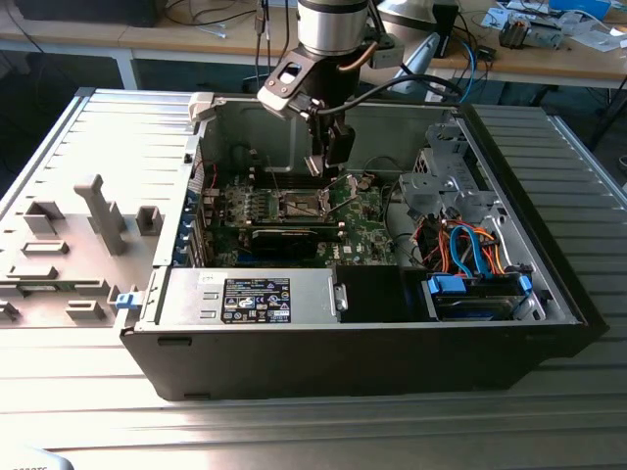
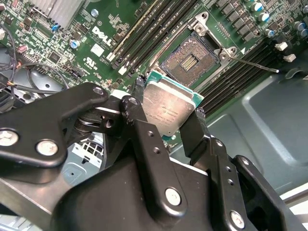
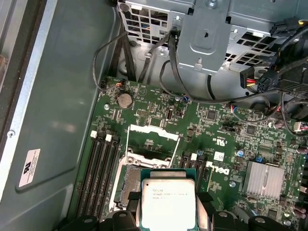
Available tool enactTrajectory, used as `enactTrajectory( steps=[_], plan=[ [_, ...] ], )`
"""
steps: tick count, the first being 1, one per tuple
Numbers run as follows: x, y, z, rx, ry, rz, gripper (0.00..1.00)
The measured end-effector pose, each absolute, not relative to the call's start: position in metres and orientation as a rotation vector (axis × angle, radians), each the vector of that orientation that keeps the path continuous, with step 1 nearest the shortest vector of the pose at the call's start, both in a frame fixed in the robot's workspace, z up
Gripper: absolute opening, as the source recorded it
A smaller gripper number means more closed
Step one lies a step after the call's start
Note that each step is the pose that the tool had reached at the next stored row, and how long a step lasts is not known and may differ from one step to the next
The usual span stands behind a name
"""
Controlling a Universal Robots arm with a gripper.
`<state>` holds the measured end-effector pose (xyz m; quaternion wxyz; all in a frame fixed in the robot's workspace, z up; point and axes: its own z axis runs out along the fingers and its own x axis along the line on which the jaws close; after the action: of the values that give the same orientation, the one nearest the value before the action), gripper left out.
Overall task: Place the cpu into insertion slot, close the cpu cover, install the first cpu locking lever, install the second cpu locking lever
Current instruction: 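Place the cpu into insertion slot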
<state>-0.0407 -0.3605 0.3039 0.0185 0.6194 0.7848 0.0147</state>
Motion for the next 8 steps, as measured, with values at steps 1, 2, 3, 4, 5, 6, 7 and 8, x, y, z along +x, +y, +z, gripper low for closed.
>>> enactTrajectory(
  steps=[1, 2, 3, 4, 5, 6, 7, 8],
  plan=[
    [-0.0407, -0.3605, 0.3040, 1.925, 2.435, 0.046, 0.54],
    [-0.0407, -0.3605, 0.3040, 1.926, 2.434, 0.046, 0.54],
    [-0.0407, -0.3605, 0.3039, 1.927, 2.434, 0.046, 0.54],
    [-0.0407, -0.3605, 0.3040, 1.928, 2.433, 0.045, 0.54],
    [-0.0407, -0.3605, 0.3039, 1.928, 2.432, 0.046, 0.54],
    [-0.0407, -0.3605, 0.3039, 1.929, 2.432, 0.045, 0.54],
    [-0.0407, -0.3605, 0.3039, 1.930, 2.431, 0.045, 0.54],
    [-0.0407, -0.3605, 0.3039, 1.931, 2.431, 0.045, 0.54]
  ],
)
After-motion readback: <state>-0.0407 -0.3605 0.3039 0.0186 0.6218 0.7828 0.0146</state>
